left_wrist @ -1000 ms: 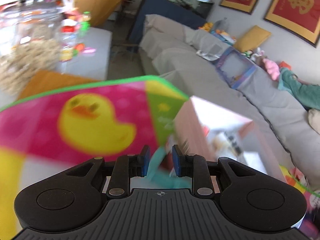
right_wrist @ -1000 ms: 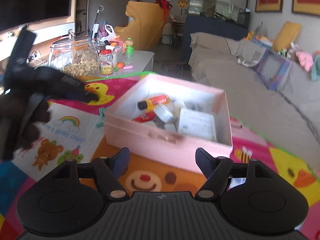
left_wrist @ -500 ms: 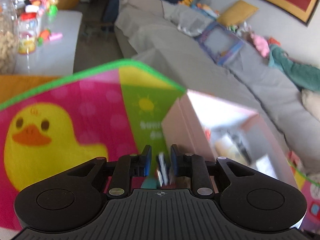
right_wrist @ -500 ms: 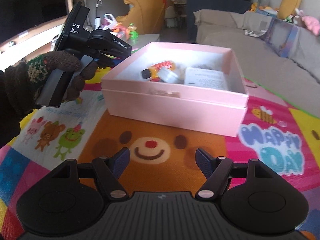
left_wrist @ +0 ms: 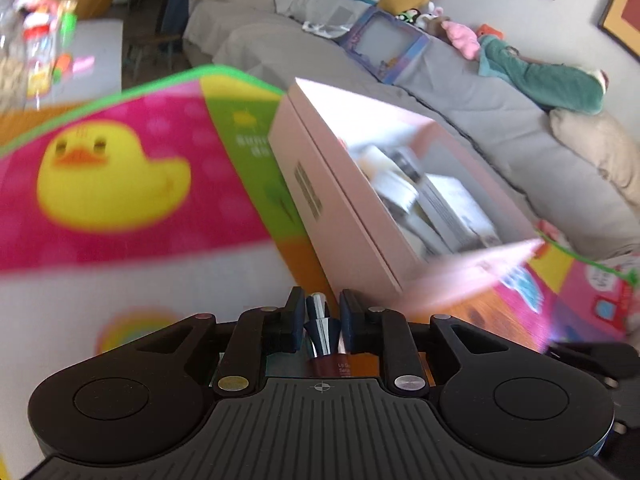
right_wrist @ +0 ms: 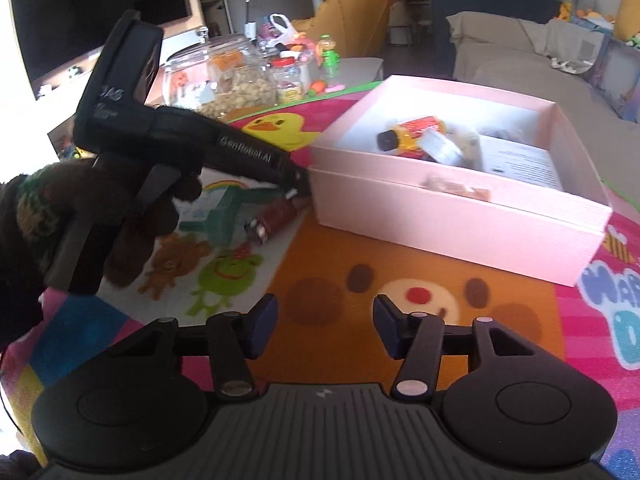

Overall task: Organize rigid objects
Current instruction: 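Grasp the teal roller with the left tool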

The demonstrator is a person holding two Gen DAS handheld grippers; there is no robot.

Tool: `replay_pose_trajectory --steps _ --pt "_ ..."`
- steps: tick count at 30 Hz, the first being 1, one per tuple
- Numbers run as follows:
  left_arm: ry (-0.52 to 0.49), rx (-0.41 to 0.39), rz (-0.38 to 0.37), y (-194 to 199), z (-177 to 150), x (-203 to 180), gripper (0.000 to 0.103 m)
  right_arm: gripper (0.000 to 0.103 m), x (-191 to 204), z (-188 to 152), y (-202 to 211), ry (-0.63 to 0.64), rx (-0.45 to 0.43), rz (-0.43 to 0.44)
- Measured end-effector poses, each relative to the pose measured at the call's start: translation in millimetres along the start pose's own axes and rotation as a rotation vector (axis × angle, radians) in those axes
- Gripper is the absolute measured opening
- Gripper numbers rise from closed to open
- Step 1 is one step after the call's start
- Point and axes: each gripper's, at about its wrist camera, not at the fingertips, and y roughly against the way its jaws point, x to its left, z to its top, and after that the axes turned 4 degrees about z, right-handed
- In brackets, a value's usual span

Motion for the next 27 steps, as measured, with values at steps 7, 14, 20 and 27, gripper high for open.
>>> replay_pose_trajectory --steps 7,14,20,27 --pt "0.138 -0.044 -0.101 35 -21 7 0.021 0.053 22 10 -11 -0.013 -0.003 0.080" --pt "0.167 -0.208 0.254 81 -27 10 0.021 0.040 24 18 -29 -0.008 -0.005 0.011" --pt "0.244 -0.136 0.247 74 -43 26 0.021 0.030 -6 2 -8 -0.008 -0.010 -0.130" --pt "0.177 -0.124 0.246 58 -40 1 0.021 0.042 -28 -15 11 -0.029 -0.037 -0.224"
